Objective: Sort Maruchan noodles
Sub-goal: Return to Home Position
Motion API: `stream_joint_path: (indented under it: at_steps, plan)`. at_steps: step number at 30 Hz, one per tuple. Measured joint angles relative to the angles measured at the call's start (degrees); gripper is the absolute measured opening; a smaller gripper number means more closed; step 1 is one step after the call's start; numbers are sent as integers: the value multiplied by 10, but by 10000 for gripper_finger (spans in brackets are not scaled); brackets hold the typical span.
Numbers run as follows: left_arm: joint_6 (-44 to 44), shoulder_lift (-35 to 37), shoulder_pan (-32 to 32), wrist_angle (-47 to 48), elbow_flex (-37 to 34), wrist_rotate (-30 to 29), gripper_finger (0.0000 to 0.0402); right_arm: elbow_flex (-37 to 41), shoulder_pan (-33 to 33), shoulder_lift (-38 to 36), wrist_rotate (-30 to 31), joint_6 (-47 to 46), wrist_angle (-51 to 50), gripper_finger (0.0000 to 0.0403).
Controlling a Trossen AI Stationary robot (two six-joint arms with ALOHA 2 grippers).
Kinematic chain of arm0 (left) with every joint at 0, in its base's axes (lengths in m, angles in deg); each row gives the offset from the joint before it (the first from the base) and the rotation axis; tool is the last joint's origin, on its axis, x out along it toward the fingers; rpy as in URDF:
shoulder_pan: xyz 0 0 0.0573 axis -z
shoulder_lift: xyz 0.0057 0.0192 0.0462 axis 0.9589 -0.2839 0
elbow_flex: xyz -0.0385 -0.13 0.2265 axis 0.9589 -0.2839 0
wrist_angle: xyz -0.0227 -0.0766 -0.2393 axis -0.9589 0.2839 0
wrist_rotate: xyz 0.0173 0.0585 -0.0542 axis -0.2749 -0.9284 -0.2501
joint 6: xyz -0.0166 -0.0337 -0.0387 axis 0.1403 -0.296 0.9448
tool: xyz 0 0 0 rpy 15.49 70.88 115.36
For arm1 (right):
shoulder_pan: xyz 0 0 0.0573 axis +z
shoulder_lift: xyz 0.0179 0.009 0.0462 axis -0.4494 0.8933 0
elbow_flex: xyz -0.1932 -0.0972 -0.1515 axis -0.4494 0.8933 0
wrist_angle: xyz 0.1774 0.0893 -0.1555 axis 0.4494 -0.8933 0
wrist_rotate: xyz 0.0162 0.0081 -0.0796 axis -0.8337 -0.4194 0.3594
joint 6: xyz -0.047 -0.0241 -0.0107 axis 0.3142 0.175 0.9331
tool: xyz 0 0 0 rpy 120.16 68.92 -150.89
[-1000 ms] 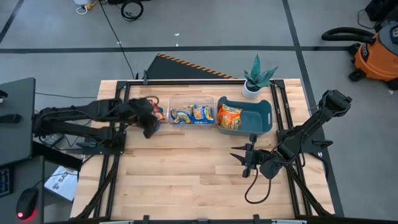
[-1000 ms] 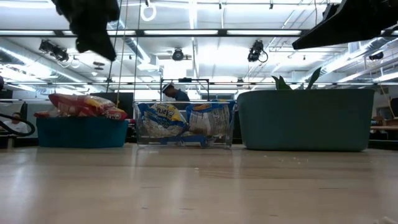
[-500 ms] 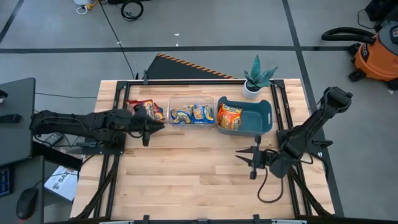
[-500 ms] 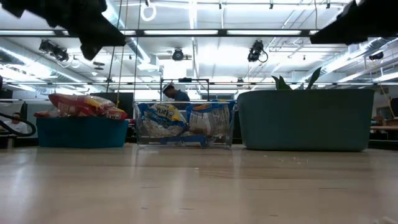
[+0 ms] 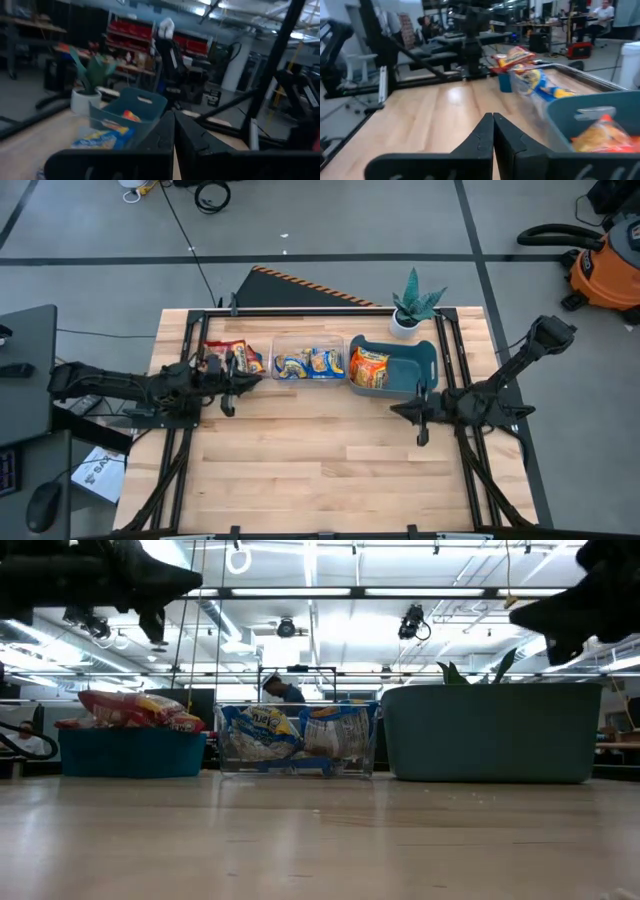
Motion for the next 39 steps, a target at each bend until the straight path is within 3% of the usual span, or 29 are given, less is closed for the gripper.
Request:
stream_joint_path:
  at_steps: [6, 10, 14, 20, 29, 39]
  plan:
    - [-25, 19, -8, -67, -41, -5, 6, 11, -65, -101, -58, -6, -82, 9]
    - [-37, 72, -8, -95, -80, -6, 5, 11, -84, -206, -54, 27, -154, 9]
    - [-32, 118, -6, -30, -81, -5, 5, 11, -95, -320, -72, 49, -237, 9]
    - [-57, 132, 13, 10, -81, -5, 5, 10, -97, -470, -100, 59, -364, 8]
    - [-147, 143, 23, -3, -82, -79, 5, -34, -111, -476, -39, 60, -452, 8]
    - [-169, 180, 15, 9, -82, -21, 5, -50, -116, -475, -1, 98, -447, 20]
